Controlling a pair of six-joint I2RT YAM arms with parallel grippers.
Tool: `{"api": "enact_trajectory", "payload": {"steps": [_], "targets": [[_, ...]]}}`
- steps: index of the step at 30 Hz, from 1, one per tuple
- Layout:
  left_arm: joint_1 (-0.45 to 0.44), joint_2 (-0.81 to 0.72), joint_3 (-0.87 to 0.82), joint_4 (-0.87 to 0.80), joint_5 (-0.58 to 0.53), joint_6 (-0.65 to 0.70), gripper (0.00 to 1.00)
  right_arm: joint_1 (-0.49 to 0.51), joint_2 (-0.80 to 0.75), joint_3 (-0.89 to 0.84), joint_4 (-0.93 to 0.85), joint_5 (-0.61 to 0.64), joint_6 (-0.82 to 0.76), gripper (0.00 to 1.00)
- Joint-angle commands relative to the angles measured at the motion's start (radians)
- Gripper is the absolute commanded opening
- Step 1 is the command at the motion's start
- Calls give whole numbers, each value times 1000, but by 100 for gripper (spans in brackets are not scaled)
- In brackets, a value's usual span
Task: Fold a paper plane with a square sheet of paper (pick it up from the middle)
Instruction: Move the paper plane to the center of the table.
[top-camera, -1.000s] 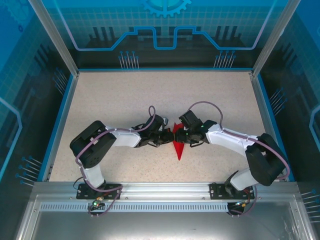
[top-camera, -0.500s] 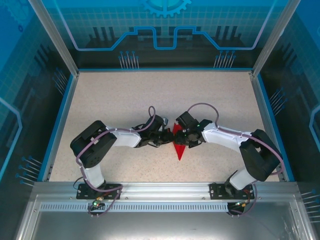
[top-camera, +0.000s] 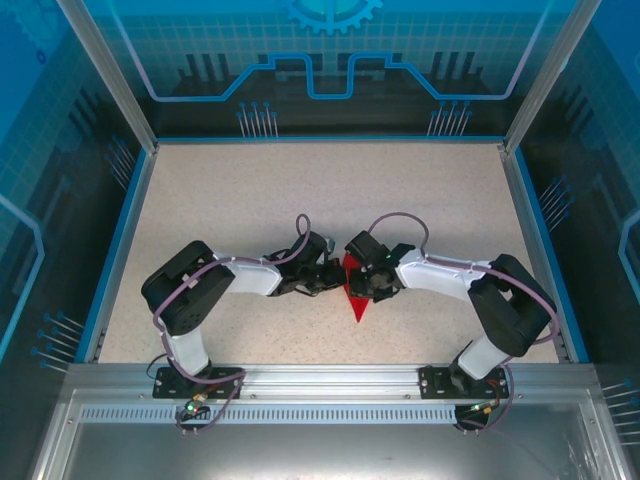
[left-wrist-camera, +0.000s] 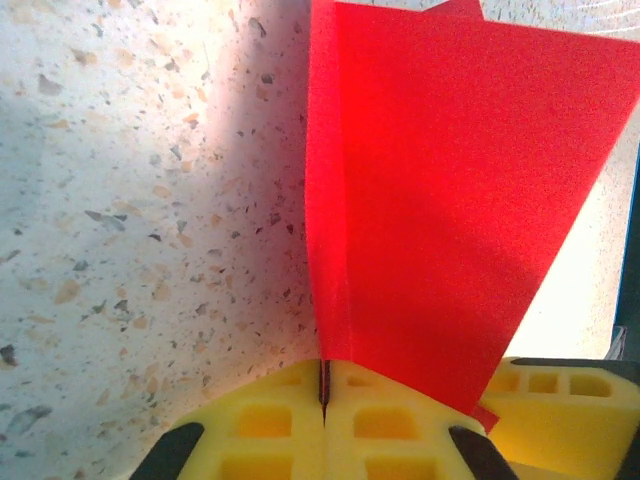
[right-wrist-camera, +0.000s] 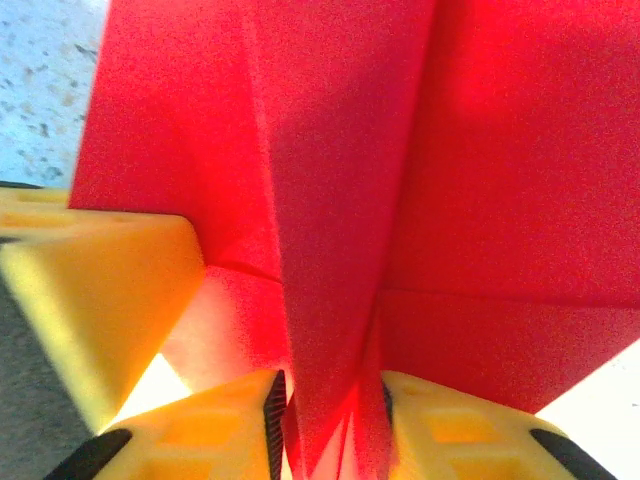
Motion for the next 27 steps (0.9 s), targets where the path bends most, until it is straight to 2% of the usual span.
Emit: {"api": "enact_trajectory", "payload": {"steps": [1, 5, 9, 14, 19, 23, 26, 27], "targets": [[6, -23, -6, 7, 13, 3, 9, 20, 24, 40, -44, 34, 9, 25], [19, -98, 7, -94, -39, 17, 23, 24, 16, 55, -85, 83, 10, 13], [70, -194, 2, -241, -146, -1, 33, 25, -4, 69, -133, 136, 1, 9], [128, -302, -6, -398, -266, -8, 53, 25, 31, 90, -145, 162, -12, 11], [136, -359, 1, -500, -359, 7, 77, 26, 73, 107, -130, 156, -13, 17], [140, -379, 2, -539, -398, 1, 89, 26, 90, 114, -126, 153, -12, 19], [152, -384, 4, -559, -404, 0, 98, 25, 95, 112, -126, 156, -7, 17], [154, -387, 5, -565, -406, 0, 99, 26, 97, 113, -126, 156, -7, 17]]}}
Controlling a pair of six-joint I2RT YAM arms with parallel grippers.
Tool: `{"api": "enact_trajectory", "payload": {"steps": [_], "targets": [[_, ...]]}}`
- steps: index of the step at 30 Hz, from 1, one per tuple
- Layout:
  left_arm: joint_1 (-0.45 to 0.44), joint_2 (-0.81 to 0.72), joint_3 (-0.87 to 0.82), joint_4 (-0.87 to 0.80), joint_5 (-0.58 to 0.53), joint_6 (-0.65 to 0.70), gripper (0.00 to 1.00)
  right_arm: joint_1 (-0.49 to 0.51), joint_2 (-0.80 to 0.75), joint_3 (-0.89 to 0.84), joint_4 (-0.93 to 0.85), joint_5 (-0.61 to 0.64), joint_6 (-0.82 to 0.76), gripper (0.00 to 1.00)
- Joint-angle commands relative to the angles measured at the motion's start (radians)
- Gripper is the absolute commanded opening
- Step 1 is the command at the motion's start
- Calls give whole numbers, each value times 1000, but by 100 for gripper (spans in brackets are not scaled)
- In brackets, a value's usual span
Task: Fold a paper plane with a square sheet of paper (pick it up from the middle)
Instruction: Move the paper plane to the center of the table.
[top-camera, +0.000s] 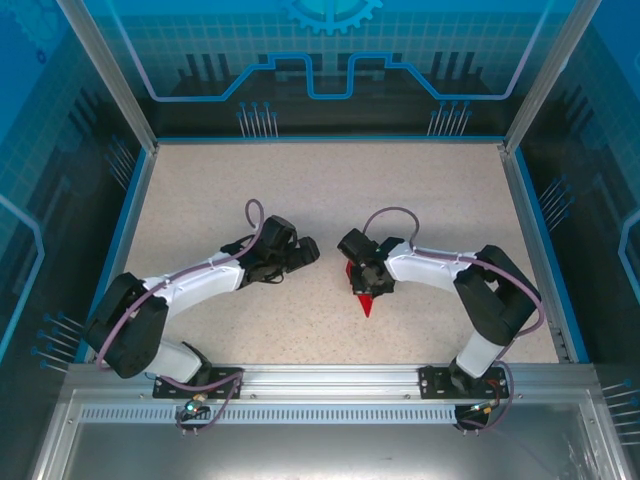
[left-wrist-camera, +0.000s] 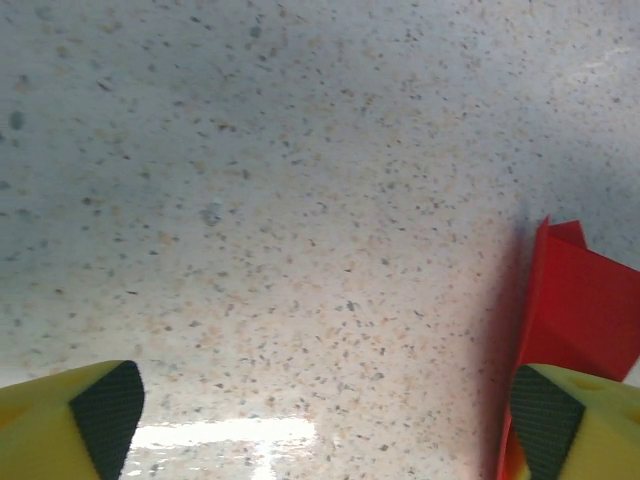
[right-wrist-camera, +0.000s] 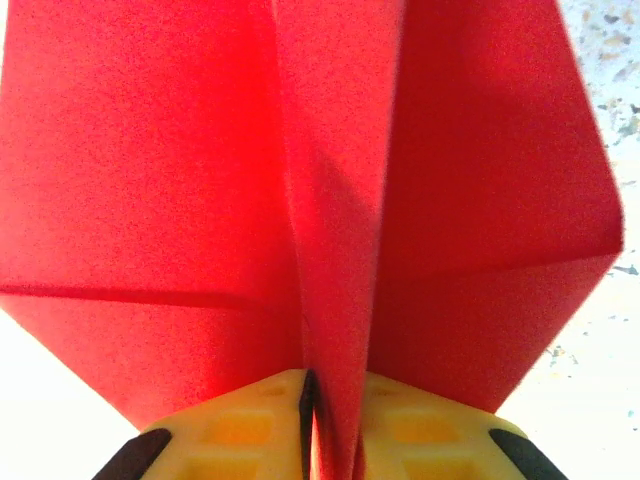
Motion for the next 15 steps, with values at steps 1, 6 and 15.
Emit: {"api": "enact_trajectory", "payload": {"steps": [1, 6, 15], "targets": [[19, -31, 6, -71, -47, 5, 99, 16, 11, 24, -20, 22, 3, 17], [42, -48, 16, -122, -65, 6, 99, 15, 41, 76, -47, 39, -22, 13], [81, -129, 48, -269, -154, 52, 99, -135, 158, 381, -42, 58, -204, 12]]}}
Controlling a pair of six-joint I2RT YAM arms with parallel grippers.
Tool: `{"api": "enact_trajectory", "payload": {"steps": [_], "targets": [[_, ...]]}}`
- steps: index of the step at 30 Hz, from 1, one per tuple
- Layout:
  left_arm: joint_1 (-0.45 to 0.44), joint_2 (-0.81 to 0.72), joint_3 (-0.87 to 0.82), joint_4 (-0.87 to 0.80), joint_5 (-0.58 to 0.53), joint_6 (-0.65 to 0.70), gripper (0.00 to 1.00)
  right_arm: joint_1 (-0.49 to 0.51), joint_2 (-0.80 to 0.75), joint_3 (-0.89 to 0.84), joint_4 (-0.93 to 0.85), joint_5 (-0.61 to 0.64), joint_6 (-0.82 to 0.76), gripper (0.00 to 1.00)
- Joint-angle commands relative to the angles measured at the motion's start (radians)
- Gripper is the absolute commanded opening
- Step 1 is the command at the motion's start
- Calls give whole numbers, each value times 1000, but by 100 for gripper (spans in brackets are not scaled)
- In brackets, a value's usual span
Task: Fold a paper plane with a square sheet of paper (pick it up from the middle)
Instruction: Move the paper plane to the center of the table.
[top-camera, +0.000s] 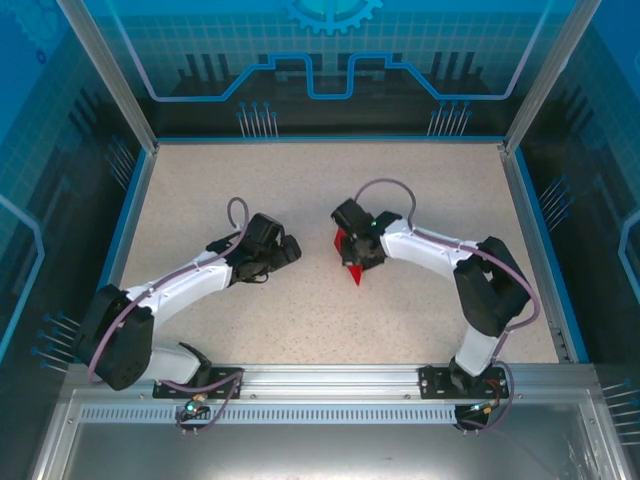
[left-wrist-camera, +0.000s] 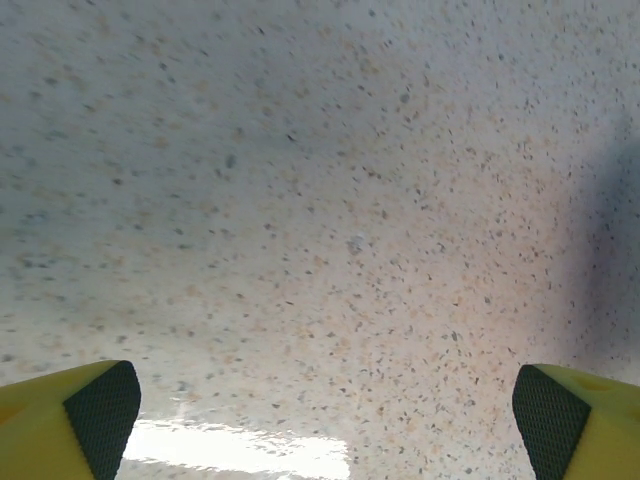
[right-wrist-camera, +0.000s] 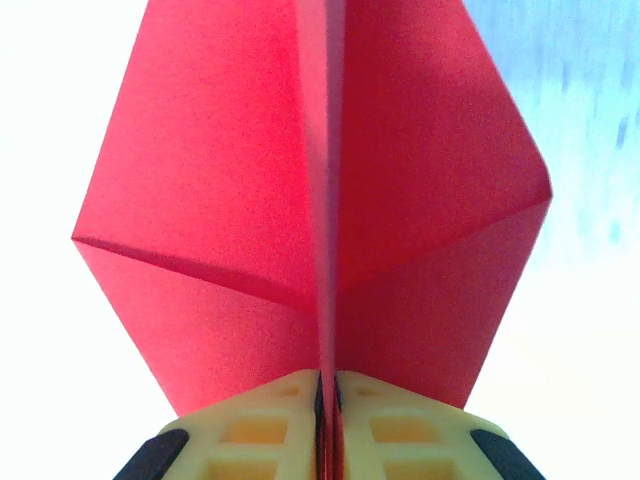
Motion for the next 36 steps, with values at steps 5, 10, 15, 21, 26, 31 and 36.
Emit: {"api": "enact_trajectory", "payload": {"steps": [5, 10, 15, 21, 26, 31, 36], "targets": [[27, -103, 14, -115, -73, 57, 99, -136, 257, 328, -22, 9, -178, 12], [35, -119, 10, -123, -73, 72, 99, -166, 367, 449, -46, -18, -214, 14], [40, -120, 13, -118, -70, 84, 99, -176, 428, 482, -65, -35, -217, 15], [44, -114, 15, -105, -69, 98, 99, -180, 467, 475, -75, -35, -199, 18], [48, -113, 33, -125, -95, 112, 99, -181, 499, 488, -104, -46, -168, 22], [57, -116, 50, -144, -108, 129, 99, -172, 511, 499, -128, -43, -148, 25], [75, -128, 80, -164, -129, 149, 99, -161, 420, 556, -172, -16, -149, 28]]}}
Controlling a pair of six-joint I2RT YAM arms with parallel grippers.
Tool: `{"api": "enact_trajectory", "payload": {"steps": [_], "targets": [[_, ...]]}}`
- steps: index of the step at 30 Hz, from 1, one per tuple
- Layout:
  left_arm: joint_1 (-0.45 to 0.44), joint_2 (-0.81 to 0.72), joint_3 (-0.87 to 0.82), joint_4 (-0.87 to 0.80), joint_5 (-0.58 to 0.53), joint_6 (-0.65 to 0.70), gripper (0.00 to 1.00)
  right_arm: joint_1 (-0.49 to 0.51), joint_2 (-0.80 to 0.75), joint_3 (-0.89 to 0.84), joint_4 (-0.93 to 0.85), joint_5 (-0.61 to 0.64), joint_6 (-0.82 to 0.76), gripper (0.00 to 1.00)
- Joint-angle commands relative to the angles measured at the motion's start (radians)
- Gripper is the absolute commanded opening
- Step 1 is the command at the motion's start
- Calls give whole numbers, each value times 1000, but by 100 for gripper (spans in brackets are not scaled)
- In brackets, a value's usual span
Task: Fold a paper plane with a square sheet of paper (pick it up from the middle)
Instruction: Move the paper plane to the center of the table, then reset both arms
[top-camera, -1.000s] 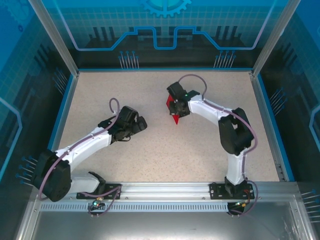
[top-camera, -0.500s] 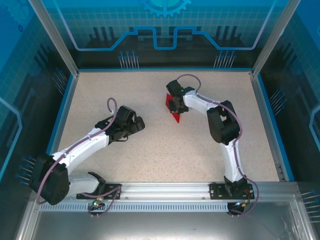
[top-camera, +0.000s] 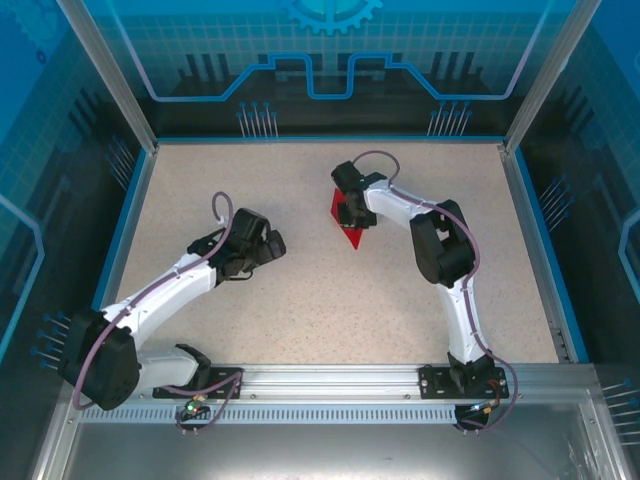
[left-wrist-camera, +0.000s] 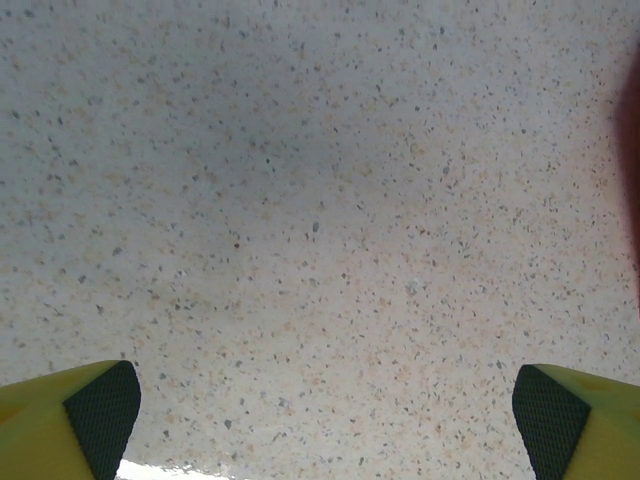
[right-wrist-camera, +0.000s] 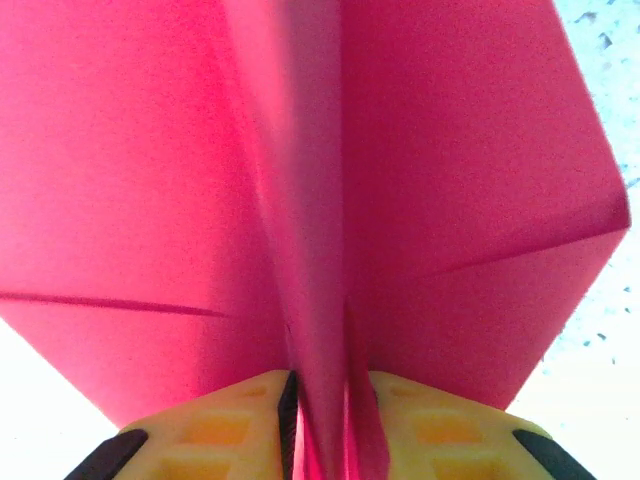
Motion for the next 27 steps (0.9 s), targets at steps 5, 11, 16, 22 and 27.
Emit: {"api": "enact_trajectory", "payload": {"steps": [5, 11, 16, 22, 27], "targets": [[46, -31, 108, -60, -115, 94, 99, 14, -240, 53, -92, 41, 22, 54], [109, -38, 144, -31, -237, 234, 99, -23, -528, -140, -15, 110, 11, 85], [194, -87, 58, 85, -342, 328, 99, -108, -795, -432, 120, 360, -48, 99], [234, -145, -197, 457, -426, 505, 99, -222, -1030, -847, 443, 572, -234, 99], [256, -124, -374, 765, -332, 616, 99, -296, -1093, -1120, 728, 509, -348, 99]]}}
